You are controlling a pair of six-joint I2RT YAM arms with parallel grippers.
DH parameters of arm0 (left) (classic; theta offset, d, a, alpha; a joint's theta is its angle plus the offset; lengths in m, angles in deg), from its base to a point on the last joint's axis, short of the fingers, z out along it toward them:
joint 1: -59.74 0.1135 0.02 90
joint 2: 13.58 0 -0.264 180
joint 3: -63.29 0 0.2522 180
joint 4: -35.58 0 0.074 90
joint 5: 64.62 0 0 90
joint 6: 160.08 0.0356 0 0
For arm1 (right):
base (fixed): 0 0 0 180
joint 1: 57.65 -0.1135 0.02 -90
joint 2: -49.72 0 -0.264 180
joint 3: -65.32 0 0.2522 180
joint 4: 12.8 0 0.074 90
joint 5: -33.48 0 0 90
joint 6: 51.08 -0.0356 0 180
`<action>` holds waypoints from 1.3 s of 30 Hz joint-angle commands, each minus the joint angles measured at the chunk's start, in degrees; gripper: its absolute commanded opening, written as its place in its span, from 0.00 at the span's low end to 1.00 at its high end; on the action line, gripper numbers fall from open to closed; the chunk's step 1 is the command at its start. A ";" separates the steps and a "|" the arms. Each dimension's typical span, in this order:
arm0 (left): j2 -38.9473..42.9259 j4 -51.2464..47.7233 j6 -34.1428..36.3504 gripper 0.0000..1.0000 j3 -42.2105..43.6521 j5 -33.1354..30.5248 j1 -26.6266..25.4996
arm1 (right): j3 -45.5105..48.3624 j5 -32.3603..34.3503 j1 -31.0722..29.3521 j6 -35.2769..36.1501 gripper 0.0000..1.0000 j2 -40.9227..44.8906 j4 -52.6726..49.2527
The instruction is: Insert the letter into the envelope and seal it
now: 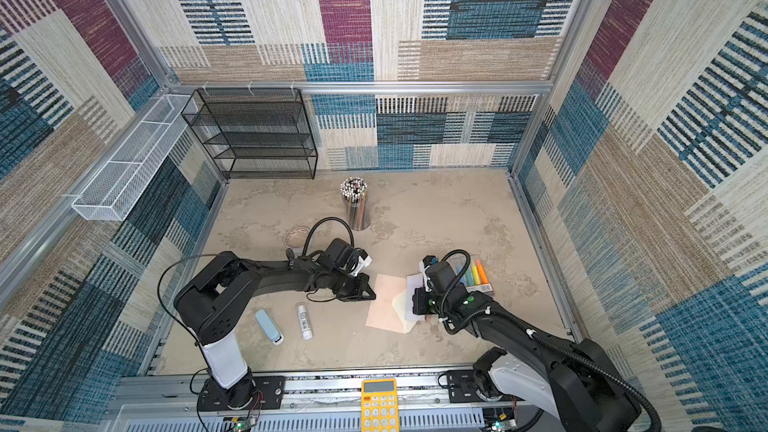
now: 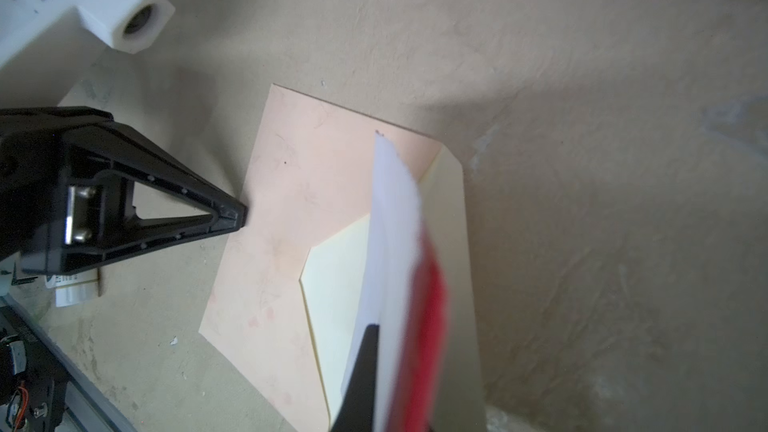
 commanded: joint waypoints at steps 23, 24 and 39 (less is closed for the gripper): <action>0.45 -4.04 1.80 0.04 1.26 -4.95 1.32 | 0.81 -0.15 -2.91 -0.46 0.00 -0.71 4.06; 0.81 -4.37 2.03 0.04 1.49 -5.07 1.66 | 0.82 -0.58 -2.91 -0.84 0.00 -0.75 4.77; 6.69 -6.67 3.50 0.04 5.75 -5.89 5.02 | -0.40 -5.44 -3.48 -2.88 0.00 -6.29 12.42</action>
